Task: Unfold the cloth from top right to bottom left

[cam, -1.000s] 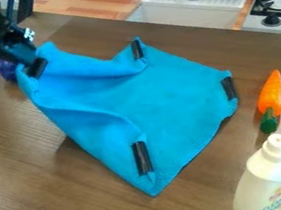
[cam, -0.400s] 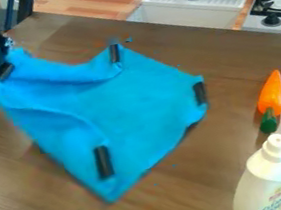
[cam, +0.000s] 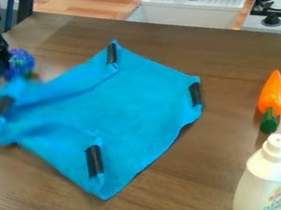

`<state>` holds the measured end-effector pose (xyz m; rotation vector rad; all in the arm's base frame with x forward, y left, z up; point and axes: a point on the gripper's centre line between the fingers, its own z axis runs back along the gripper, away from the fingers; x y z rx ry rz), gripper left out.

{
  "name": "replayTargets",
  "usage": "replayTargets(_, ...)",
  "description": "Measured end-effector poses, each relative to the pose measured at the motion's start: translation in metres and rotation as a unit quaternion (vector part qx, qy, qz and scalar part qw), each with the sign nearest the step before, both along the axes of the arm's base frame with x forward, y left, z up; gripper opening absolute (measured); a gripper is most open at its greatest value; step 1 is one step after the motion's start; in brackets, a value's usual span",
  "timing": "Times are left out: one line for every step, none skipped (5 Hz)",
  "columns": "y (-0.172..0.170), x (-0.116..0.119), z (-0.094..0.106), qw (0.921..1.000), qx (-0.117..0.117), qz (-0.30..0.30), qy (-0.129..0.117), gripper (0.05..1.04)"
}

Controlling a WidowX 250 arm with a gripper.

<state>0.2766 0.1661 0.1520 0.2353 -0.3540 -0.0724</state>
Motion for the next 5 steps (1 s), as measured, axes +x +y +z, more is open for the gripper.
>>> replayTargets(0.001,-0.001,-0.002,1.0000,0.002,-0.001,0.007,0.773)
replayTargets(0.002,0.000,0.003,0.9999,0.009,0.002,0.010,0.993)
replayTargets(-0.019,0.011,0.017,0.9988,0.028,-0.038,-0.009,1.001)
replayTargets(-0.072,0.037,0.023,0.9926,0.022,-0.120,0.006,1.001)
replayTargets(-0.116,0.064,0.017,0.9839,-0.044,-0.169,0.037,1.001)
